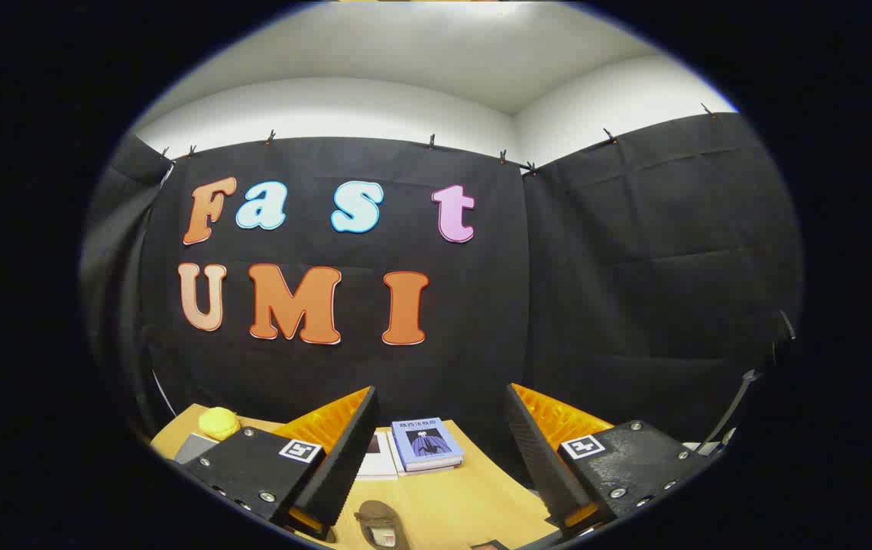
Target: Open the storage box then place both shoes into the box .Put the left shoe in first, then the right shoe, with the right side of both shoes facing outward in a uniform manner.
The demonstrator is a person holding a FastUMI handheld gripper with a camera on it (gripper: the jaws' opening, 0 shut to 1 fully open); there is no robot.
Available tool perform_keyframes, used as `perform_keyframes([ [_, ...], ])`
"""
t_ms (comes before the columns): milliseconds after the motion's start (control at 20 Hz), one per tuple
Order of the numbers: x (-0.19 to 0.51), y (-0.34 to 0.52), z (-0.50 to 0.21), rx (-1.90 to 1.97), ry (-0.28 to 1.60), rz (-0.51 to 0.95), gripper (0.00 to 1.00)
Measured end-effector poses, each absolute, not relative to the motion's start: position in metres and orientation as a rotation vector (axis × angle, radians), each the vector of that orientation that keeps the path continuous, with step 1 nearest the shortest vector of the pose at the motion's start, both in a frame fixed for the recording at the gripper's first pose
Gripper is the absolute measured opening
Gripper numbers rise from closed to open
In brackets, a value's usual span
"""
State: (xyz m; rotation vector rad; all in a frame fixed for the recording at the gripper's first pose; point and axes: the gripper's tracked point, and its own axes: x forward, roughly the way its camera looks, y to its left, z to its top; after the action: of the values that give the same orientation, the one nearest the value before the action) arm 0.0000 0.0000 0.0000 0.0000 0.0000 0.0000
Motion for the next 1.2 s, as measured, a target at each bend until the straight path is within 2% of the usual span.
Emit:
perform_keyframes([
  [1200,0.041,0.051,-0.016,0.002,0.014,0.098,0.98],
])
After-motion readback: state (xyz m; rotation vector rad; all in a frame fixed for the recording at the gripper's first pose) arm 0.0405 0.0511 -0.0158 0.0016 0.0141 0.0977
